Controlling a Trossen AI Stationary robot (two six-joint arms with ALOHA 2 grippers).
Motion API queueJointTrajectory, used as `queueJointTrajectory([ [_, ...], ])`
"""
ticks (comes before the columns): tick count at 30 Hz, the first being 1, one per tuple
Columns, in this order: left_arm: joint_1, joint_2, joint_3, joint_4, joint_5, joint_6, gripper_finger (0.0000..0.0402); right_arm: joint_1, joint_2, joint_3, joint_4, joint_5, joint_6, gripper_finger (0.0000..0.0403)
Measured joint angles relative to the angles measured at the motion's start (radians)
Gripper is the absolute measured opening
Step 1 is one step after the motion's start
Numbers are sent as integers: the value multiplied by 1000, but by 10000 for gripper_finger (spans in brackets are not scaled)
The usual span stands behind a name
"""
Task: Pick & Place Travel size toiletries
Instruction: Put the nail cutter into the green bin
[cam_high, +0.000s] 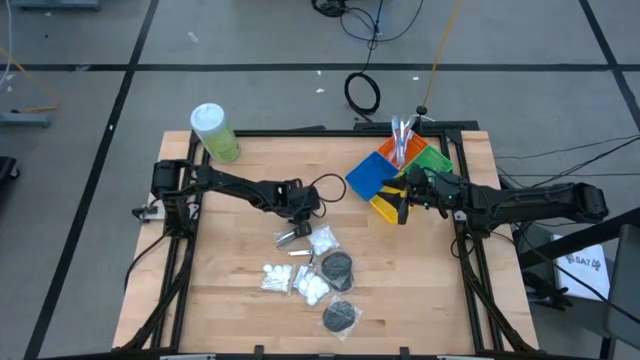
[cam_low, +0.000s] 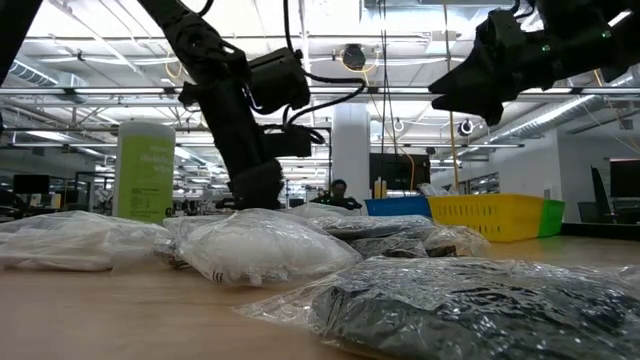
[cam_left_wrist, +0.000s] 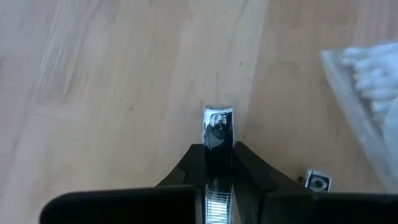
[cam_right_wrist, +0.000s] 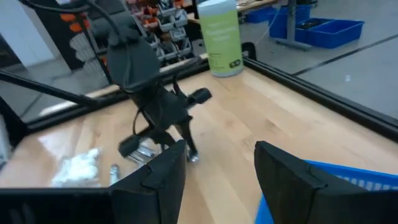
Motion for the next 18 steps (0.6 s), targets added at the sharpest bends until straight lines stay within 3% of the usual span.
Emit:
queueJointTrajectory([
  [9,-130,-30,226,-22,-409,390,33,64,195,-22,282,0,132,177],
  [14,-187,-33,335,25,-502,570,33,68,354,-23,479,0,208,177],
  [18,-198,-32,356,35,-513,638,33,67,448,-22,648,-27,250,180],
])
